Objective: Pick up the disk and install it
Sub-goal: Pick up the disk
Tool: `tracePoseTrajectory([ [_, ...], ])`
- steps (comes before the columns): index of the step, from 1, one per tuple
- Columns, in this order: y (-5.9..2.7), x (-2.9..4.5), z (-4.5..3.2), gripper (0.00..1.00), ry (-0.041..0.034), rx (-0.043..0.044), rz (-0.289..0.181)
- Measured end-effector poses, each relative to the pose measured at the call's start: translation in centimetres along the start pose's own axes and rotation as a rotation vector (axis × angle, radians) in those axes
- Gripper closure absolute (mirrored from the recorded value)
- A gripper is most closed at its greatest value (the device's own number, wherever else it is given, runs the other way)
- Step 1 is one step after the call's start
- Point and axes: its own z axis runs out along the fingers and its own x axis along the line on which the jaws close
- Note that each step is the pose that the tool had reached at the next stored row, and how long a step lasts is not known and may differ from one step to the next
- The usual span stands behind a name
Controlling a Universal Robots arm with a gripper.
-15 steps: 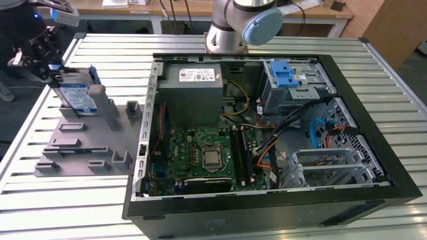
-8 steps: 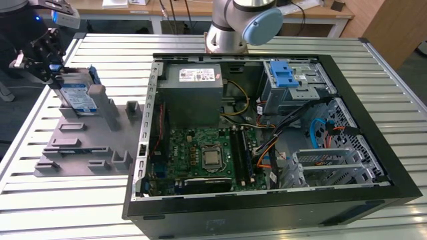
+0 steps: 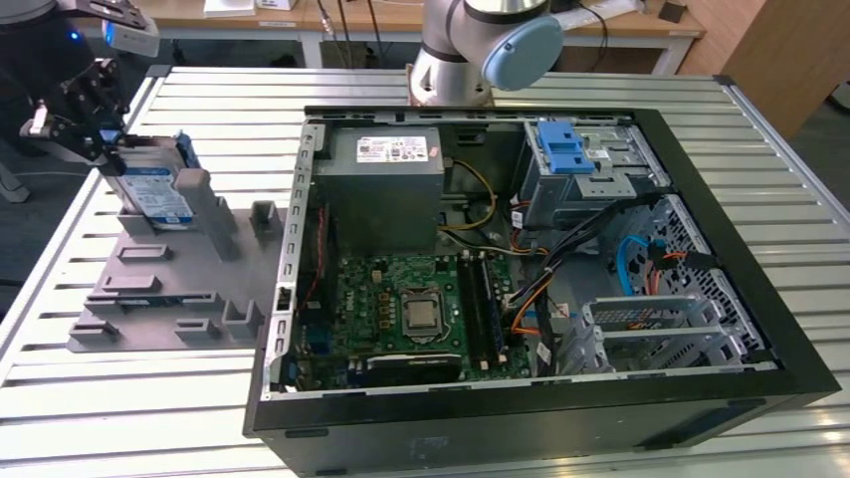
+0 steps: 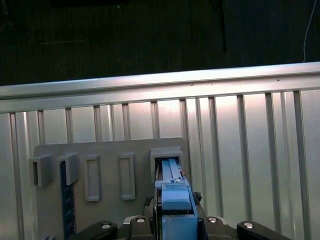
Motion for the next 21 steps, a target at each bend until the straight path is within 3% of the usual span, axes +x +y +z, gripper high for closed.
tracePoseTrajectory([
  [7, 0.0, 0.0, 0.01, 0.63, 0.0002, -0.0001, -0.002],
  [11, 0.0, 0.0, 0.03, 0.63, -0.0003, -0.0001, -0.048],
  [21, 0.0, 0.01, 0.03, 0.63, -0.0002, -0.0001, -0.069],
])
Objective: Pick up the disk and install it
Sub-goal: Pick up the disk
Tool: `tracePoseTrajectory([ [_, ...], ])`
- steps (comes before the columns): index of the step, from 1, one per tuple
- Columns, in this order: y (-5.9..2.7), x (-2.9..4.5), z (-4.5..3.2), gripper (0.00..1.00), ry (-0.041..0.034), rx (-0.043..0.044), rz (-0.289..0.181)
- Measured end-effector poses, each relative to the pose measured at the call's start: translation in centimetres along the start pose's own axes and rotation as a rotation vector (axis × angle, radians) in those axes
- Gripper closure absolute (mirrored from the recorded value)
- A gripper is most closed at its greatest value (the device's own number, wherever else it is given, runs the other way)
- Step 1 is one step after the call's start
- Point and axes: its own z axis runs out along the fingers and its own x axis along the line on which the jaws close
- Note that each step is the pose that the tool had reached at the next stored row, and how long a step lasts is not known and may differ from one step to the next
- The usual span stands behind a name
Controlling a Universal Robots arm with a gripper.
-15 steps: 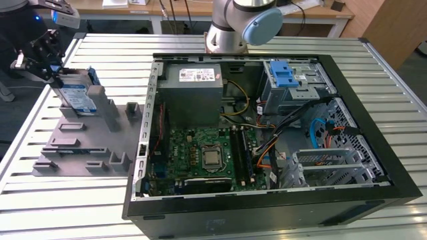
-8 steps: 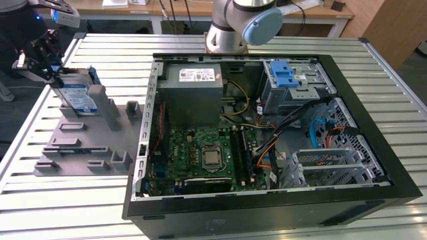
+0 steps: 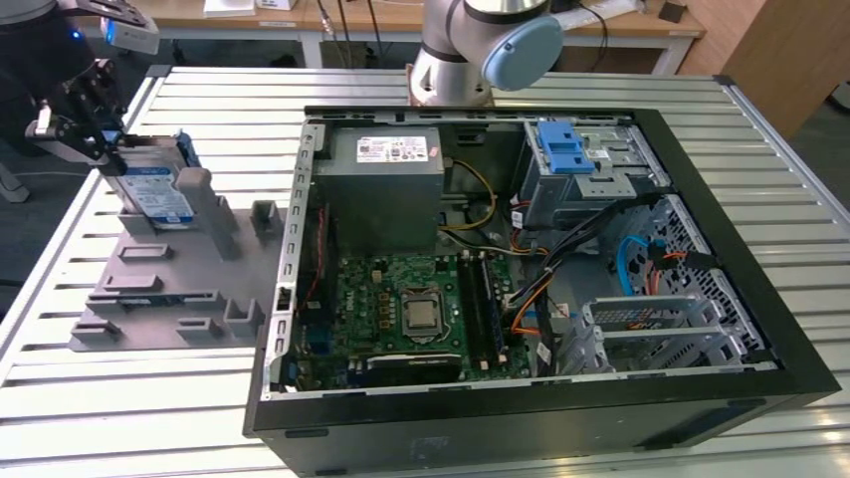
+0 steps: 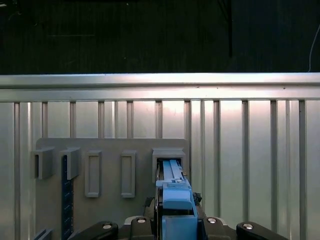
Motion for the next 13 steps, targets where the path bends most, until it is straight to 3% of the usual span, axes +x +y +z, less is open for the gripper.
tracePoseTrajectory([
  [10, 0.0, 0.0, 0.0, 0.56, 0.0, 0.0, 0.008],
  [12, 0.0, 0.0, 0.0, 0.57, 0.0001, 0.0, 0.008],
  [13, 0.0, 0.0, 0.0, 0.64, 0.0001, 0.0, 0.008],
])
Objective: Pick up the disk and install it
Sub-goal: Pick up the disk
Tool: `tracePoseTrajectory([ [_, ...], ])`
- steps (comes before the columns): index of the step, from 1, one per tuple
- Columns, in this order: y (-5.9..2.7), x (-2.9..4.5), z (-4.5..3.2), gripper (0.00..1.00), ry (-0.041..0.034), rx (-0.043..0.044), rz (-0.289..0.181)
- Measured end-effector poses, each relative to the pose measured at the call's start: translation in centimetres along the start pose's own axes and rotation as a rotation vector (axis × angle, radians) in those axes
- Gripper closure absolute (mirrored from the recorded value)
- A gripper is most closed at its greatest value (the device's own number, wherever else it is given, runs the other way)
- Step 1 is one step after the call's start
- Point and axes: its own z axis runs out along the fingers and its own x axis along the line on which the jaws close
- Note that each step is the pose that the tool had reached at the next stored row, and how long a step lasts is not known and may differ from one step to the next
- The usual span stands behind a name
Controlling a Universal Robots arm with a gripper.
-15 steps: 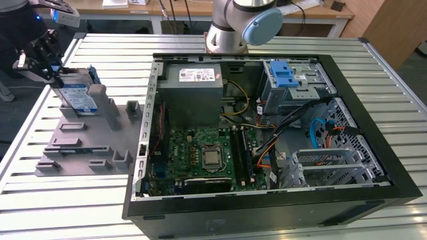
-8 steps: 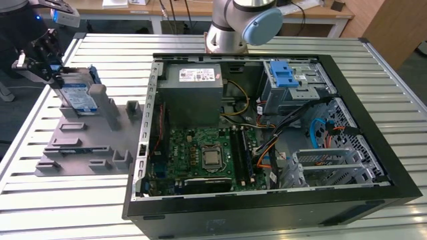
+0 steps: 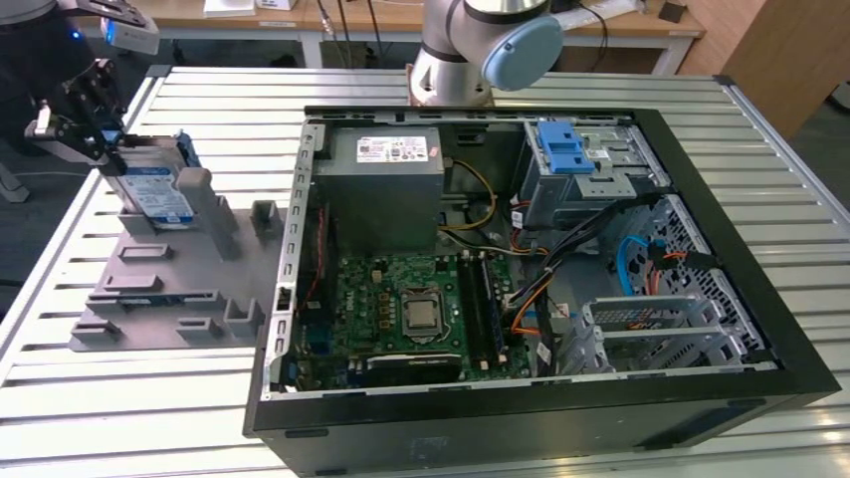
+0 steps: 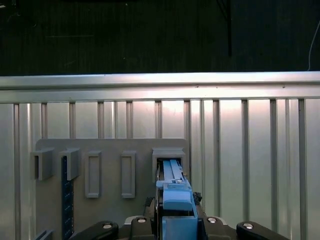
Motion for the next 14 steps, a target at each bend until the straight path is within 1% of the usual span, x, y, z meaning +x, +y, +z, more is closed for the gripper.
tracePoseTrajectory([
  [3, 0.0, 0.0, 0.0, 0.64, 0.0001, 0.0, 0.0],
  [14, -0.01, 0.0, -0.88, 0.64, 0.0001, 0.0, 0.0],
])
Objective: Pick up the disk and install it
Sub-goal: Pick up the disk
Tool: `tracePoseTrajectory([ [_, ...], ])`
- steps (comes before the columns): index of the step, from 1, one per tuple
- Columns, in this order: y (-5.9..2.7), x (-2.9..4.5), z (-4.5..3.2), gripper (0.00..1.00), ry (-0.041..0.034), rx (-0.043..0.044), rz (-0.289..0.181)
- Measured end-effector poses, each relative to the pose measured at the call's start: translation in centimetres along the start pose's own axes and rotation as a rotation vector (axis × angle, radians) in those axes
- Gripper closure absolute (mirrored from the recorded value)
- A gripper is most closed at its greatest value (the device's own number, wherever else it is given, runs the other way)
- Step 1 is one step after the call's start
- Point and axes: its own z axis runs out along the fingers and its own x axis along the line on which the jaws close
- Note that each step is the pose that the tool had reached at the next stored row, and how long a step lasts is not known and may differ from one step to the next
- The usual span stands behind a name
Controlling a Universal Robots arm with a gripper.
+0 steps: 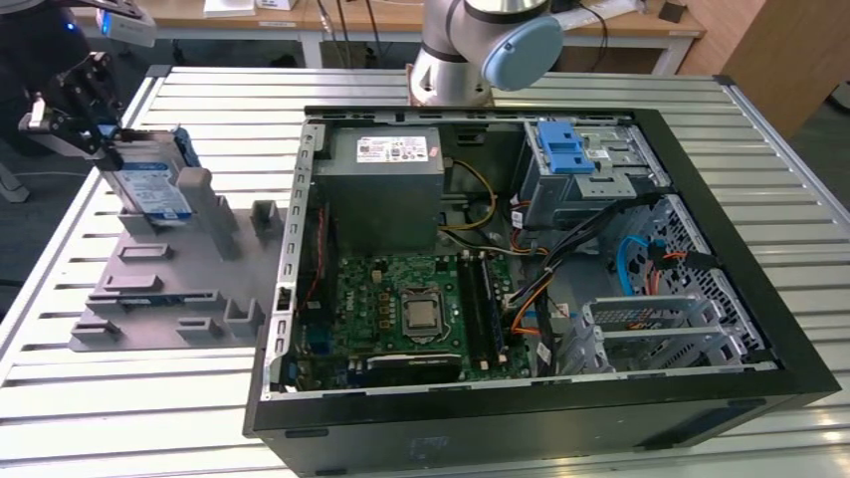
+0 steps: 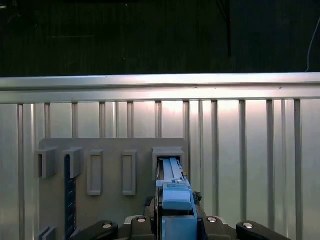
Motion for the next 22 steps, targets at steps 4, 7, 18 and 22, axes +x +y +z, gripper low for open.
tracePoseTrajectory([
  [4, 0.0, 0.0, -0.49, 0.64, -0.0001, 0.0, 0.0],
  [7, 0.0, 0.0, -0.89, 0.64, -0.0001, 0.0, 0.0],
  [18, -0.02, -0.01, -2.12, 0.64, -0.0003, 0.0, 0.0],
  [22, -0.02, -0.01, -2.53, 0.64, -0.0002, 0.0, 0.0],
])
